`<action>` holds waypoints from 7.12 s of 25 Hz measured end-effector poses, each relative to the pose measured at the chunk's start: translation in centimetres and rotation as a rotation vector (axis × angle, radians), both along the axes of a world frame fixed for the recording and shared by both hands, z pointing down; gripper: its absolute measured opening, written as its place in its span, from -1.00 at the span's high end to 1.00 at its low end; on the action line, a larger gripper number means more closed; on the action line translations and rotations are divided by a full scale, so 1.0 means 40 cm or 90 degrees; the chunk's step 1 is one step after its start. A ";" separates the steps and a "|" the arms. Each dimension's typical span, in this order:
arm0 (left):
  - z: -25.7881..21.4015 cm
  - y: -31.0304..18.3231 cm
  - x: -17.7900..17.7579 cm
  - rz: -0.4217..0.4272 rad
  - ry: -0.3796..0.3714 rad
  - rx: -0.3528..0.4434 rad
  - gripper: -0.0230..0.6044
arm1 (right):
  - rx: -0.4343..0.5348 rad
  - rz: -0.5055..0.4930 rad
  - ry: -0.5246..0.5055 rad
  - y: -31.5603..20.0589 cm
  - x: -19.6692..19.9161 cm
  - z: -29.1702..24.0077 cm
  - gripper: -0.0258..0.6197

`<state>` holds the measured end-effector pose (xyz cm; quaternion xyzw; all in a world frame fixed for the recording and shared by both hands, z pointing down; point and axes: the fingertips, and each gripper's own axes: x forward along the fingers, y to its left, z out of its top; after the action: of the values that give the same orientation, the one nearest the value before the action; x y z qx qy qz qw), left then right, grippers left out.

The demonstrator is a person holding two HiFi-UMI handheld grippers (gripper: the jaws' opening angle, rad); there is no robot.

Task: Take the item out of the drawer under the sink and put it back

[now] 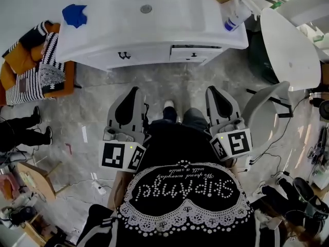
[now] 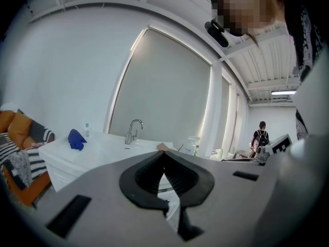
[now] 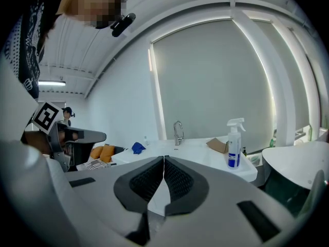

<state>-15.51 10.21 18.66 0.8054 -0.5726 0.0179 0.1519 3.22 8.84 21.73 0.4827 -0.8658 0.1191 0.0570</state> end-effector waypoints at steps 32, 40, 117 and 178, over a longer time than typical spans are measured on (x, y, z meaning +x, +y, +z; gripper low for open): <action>0.005 -0.065 0.045 -0.018 0.014 -0.013 0.91 | -0.026 -0.002 0.012 -0.057 0.067 0.014 0.86; -0.006 -0.111 0.051 -0.045 0.007 0.001 0.91 | -0.015 -0.011 0.013 -0.113 0.098 0.010 0.86; -0.071 -0.225 -0.138 -0.101 -0.058 0.064 0.91 | -0.012 0.038 0.014 -0.208 0.099 -0.002 0.86; 0.248 -0.162 0.188 0.106 0.061 -0.133 0.91 | -0.153 0.029 0.136 -0.303 0.105 0.495 0.66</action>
<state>-8.00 3.73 28.60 0.8299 -0.4910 0.0513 0.2598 7.41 -3.26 41.53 0.5016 -0.8232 0.1710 0.2038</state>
